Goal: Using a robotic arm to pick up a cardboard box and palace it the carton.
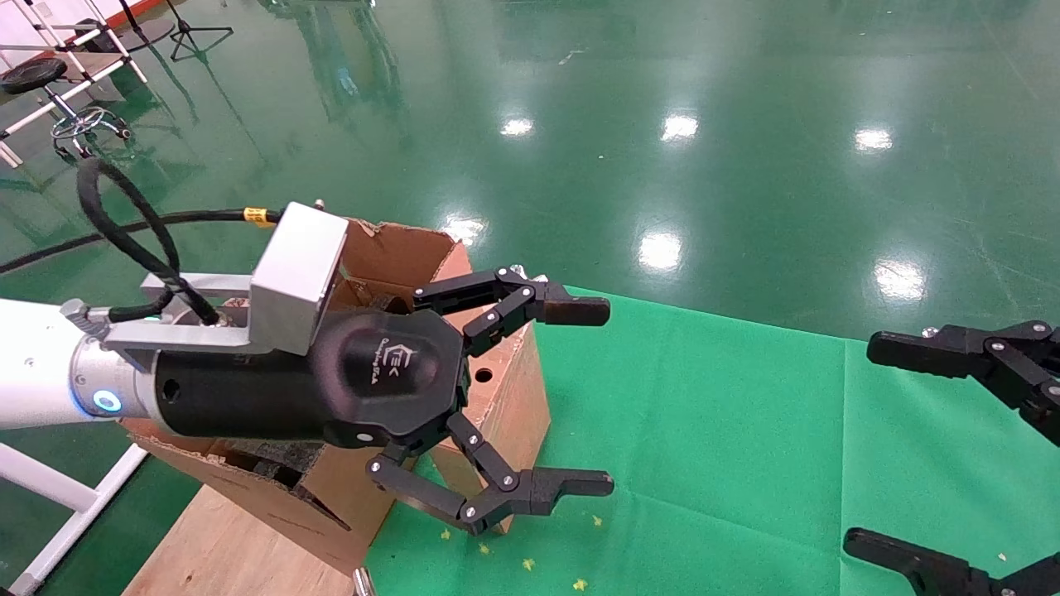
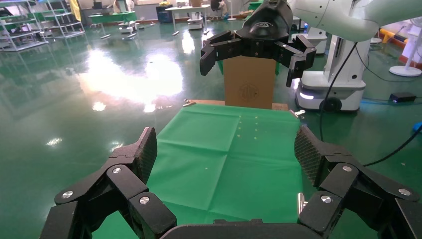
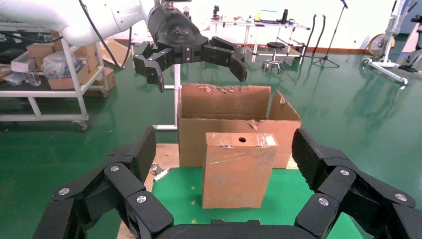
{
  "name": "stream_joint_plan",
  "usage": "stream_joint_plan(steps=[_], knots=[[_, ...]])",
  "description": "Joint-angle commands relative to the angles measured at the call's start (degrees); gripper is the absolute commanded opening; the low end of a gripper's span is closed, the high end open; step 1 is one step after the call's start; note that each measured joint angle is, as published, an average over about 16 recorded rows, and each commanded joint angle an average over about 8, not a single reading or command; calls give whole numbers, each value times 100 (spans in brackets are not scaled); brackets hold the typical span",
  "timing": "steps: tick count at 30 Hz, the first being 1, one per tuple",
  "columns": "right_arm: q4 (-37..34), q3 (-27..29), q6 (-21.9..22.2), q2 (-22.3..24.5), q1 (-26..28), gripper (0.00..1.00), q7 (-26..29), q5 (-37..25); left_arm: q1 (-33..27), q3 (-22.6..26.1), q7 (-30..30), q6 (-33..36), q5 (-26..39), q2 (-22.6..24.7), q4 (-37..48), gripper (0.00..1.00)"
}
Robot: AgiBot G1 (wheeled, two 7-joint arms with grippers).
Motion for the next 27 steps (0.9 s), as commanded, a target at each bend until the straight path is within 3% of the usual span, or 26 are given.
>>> stream_joint_plan(steps=[1, 17, 18, 25, 27], knots=[[0, 0, 0, 0, 0, 100, 0, 0, 0, 0, 0, 0, 0, 0, 0, 100], [0, 0, 0, 0, 0, 98, 0, 0, 1, 0, 0, 1, -2, 0, -3, 100], [0, 0, 0, 0, 0, 89, 0, 0, 1, 0, 0, 1, -2, 0, -3, 100], [-1, -1, 0, 0, 1, 4, -1, 0, -38, 41, 17, -76, 184, -23, 1, 100], [-2, -1, -1, 0, 1, 0, -1, 0, -97, 96, -1, -152, 370, -28, 6, 100]])
